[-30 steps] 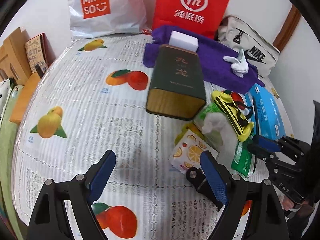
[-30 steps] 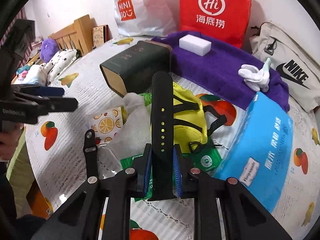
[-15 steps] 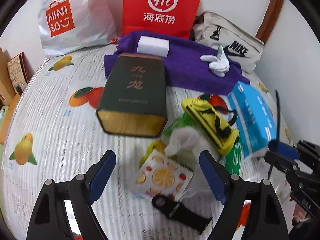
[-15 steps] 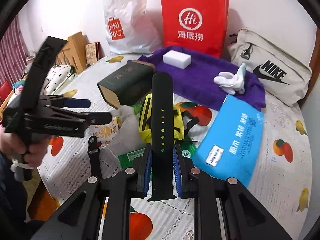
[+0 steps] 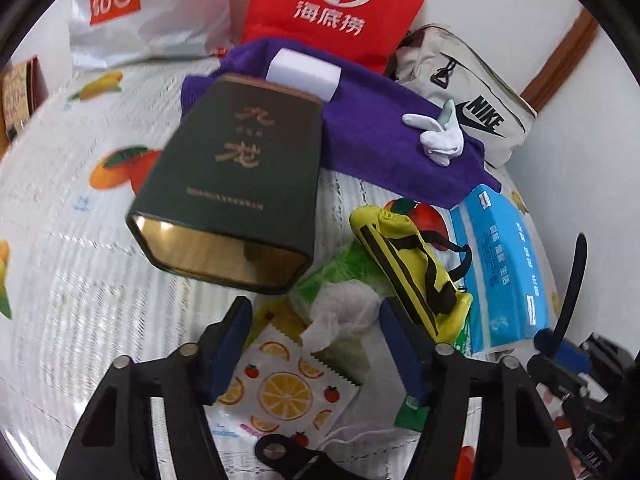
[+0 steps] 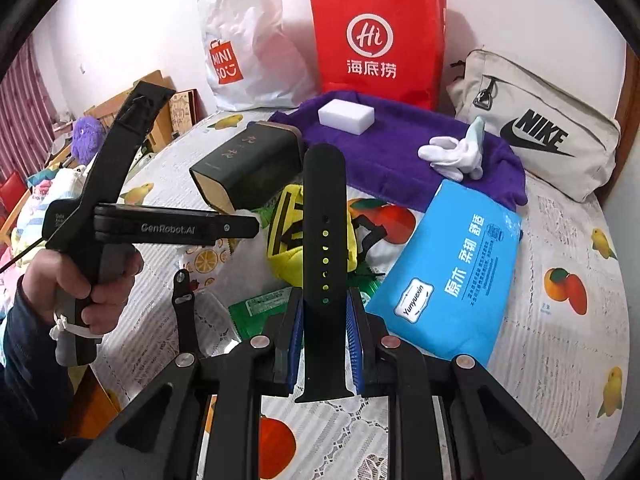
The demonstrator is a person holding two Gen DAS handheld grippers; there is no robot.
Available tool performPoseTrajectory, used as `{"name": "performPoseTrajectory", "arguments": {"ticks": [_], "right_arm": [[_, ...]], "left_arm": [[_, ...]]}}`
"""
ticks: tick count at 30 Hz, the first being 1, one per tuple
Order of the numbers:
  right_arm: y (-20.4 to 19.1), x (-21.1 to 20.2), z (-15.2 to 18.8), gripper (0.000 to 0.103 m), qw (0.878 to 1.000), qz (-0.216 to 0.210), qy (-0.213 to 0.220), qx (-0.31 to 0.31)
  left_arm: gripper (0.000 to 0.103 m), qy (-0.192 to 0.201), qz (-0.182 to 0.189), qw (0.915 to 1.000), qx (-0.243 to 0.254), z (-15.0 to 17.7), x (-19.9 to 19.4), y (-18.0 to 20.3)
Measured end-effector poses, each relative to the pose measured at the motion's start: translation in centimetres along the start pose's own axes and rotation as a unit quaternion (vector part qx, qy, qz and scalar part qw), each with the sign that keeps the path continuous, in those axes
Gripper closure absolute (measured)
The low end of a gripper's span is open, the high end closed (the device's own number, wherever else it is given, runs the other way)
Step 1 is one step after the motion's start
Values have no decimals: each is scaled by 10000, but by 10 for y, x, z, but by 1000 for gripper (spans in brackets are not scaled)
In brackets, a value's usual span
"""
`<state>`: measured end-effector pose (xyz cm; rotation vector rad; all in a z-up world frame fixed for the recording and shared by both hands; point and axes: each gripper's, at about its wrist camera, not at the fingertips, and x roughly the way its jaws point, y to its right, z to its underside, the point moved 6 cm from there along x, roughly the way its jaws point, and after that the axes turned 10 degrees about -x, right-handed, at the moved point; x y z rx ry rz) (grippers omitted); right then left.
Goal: Organize soft objects
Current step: 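Grasp the white tissue with left gripper while right gripper holds the strap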
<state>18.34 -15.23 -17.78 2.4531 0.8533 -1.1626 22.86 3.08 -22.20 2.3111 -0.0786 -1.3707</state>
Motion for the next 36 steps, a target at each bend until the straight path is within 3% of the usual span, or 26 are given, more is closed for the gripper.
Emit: {"name": "performPoseTrajectory", "arguments": {"ticks": [4, 7, 18, 30, 36], "right_arm": [[1, 2, 3, 83, 9999, -121, -5, 105], [0, 1, 5, 83, 9998, -144, 24, 125], [-6, -8, 10, 83, 9998, -175, 91, 95], [-12, -9, 11, 83, 9998, -169, 43, 34], [-3, -22, 4, 83, 9999, 47, 125, 102]], "left_arm": [[65, -84, 112, 9998, 106, 2, 4, 7], [71, -12, 67, 9997, 242, 4, -1, 10], [72, 131, -144, 9996, 188, 14, -31, -14], [74, 30, -240, 9989, 405, 18, -23, -13], [75, 298, -179, 9982, 481, 8, -47, -7]]}}
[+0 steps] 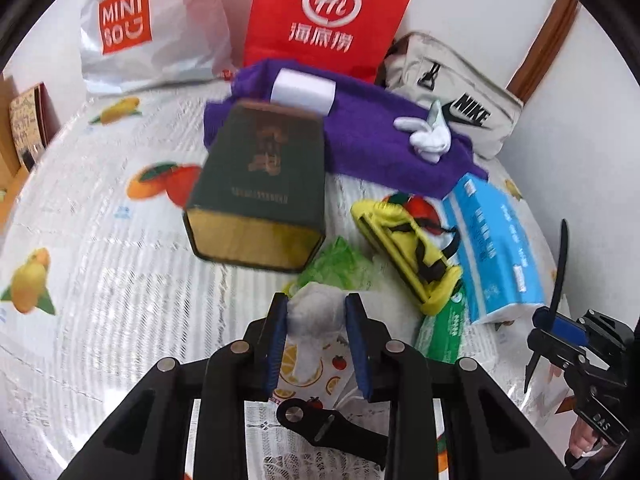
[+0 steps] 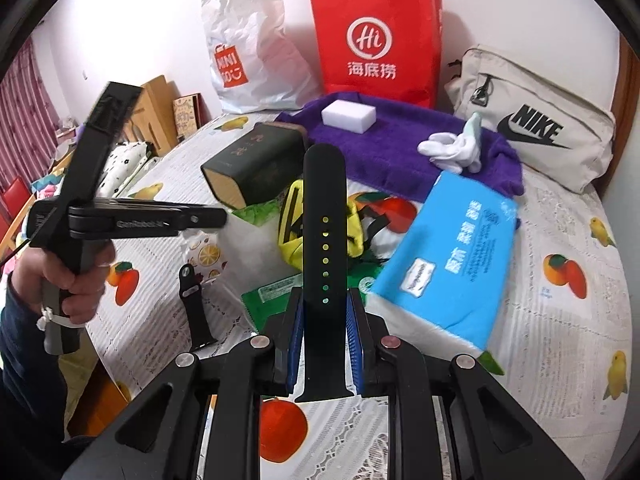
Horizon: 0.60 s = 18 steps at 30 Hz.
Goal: Organize soft objects
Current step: 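Grasp the white tissue with left gripper while right gripper holds the strap, then lower tissue onto the towel with left gripper while right gripper lays the strap there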
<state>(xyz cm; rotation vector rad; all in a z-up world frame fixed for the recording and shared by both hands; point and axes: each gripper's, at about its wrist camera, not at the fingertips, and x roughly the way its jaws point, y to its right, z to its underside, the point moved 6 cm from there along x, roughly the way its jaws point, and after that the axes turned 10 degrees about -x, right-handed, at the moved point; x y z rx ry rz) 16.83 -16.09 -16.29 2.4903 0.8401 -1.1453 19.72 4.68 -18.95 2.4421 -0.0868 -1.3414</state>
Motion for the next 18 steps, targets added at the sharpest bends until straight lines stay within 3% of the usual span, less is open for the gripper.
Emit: {"name": "performPoseTrajectory", "arguments": {"ticks": [10, 18], "right_arm": [[24, -14, -16, 83, 9991, 378, 72, 154], [41, -11, -34, 83, 9987, 436, 98, 258]], "left_arm": [[75, 438, 82, 9989, 146, -26, -39, 13], [75, 635, 63, 9979, 96, -48, -51, 15]]}}
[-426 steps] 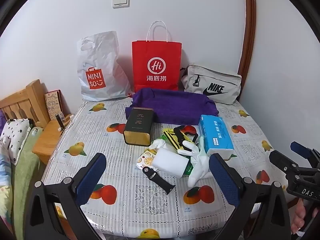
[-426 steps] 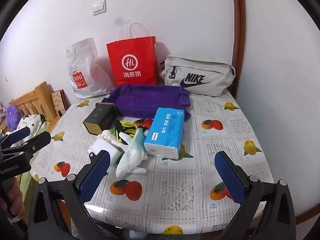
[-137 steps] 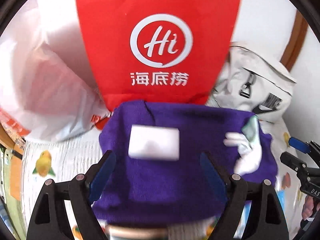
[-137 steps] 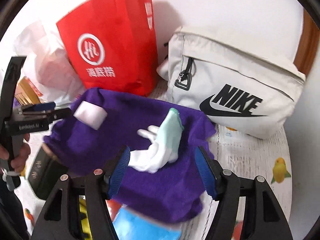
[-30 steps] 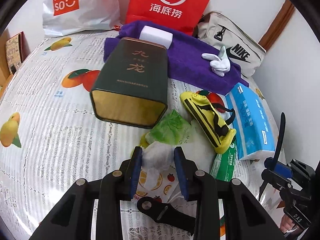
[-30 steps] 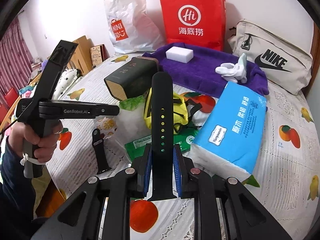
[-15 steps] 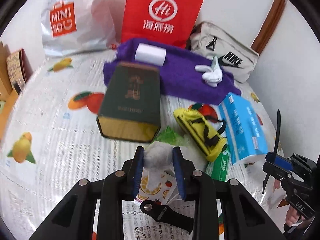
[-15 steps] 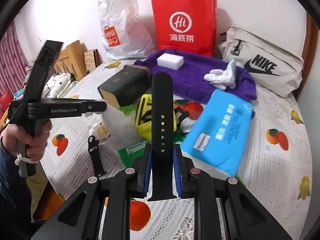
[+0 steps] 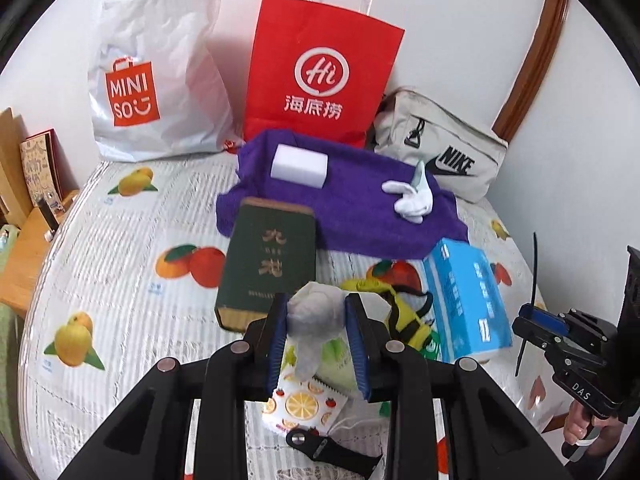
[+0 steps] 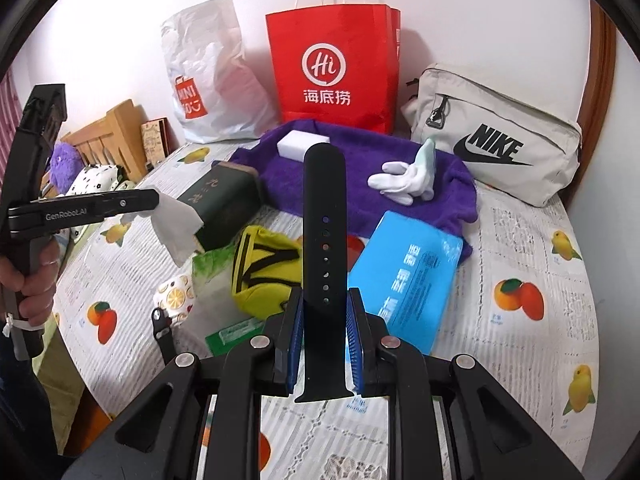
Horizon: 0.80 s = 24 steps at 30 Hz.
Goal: Organize soft objects
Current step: 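Lower tissue onto the towel with left gripper while right gripper lays the strap there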
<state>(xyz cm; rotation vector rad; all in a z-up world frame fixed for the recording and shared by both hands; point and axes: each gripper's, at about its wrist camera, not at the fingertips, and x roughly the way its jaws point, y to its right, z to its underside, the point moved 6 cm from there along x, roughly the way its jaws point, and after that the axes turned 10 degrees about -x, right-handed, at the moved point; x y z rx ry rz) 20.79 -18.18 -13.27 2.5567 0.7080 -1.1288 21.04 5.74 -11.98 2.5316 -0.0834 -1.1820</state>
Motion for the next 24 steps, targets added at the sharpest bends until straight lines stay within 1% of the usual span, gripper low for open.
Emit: {"name": "performPoseTrajectory", "arguments": {"ticks": [6, 16, 21, 24], "right_arm": [[11, 9, -21, 83, 10000, 32, 19, 12], [39, 28, -56, 83, 9998, 136, 89, 103], [54, 41, -68, 83, 9997, 190, 49, 159], [65, 50, -75, 83, 9995, 244, 17, 182]], "left_arm": [[75, 4, 72, 10000, 41, -19, 7, 8], [75, 26, 75, 9998, 161, -57, 24, 22], [75, 23, 26, 9998, 205, -72, 37, 25], [75, 37, -130, 9995, 271, -80, 47, 26]]}}
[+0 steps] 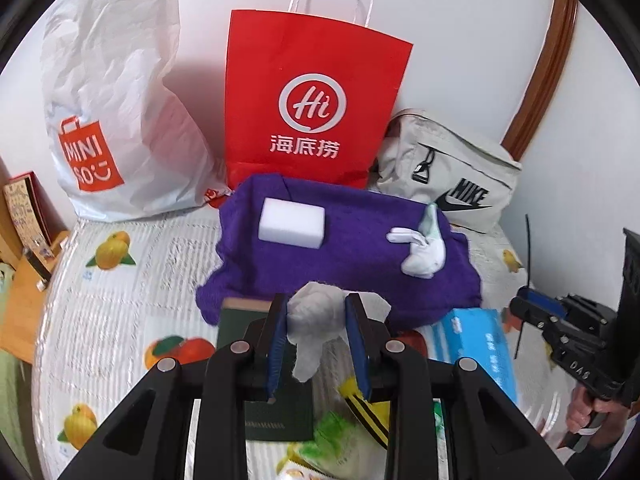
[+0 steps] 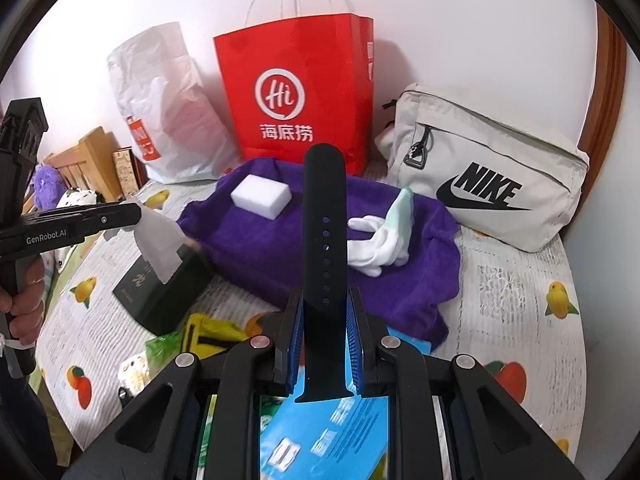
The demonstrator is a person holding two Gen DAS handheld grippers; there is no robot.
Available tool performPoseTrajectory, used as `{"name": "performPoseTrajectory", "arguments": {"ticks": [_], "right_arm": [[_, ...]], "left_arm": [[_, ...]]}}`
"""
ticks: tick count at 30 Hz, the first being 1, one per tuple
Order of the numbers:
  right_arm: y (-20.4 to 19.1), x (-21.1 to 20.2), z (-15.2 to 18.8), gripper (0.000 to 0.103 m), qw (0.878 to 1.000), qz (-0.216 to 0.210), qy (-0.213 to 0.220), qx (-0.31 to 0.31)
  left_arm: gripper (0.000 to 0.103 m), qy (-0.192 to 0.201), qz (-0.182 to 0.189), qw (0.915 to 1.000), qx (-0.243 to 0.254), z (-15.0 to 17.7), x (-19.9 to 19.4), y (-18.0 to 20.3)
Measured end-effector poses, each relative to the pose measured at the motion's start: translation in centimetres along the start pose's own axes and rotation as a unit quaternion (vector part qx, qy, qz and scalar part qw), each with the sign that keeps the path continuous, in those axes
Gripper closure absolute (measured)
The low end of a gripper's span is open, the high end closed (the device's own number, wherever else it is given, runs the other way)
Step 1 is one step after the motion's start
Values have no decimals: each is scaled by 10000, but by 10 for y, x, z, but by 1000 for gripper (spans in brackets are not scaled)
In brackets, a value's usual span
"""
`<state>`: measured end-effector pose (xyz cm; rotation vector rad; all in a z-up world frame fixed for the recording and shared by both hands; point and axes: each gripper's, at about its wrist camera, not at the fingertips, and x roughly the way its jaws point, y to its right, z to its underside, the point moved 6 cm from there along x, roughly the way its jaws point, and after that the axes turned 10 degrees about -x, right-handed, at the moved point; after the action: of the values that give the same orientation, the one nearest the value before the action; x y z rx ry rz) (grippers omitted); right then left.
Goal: Organize soft objects
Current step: 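Lower tissue onto the towel with left gripper while right gripper lays the strap there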
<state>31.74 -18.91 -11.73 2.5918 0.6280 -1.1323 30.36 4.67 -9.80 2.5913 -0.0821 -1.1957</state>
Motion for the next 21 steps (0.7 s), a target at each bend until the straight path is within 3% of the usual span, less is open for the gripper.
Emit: {"name": "performPoseTrajectory", "arguments": {"ticks": [21], "right_arm": [[45, 66, -32, 83, 9991, 253, -308, 126]], "left_arm": [[75, -150, 59, 9999, -42, -49, 53, -1]]}}
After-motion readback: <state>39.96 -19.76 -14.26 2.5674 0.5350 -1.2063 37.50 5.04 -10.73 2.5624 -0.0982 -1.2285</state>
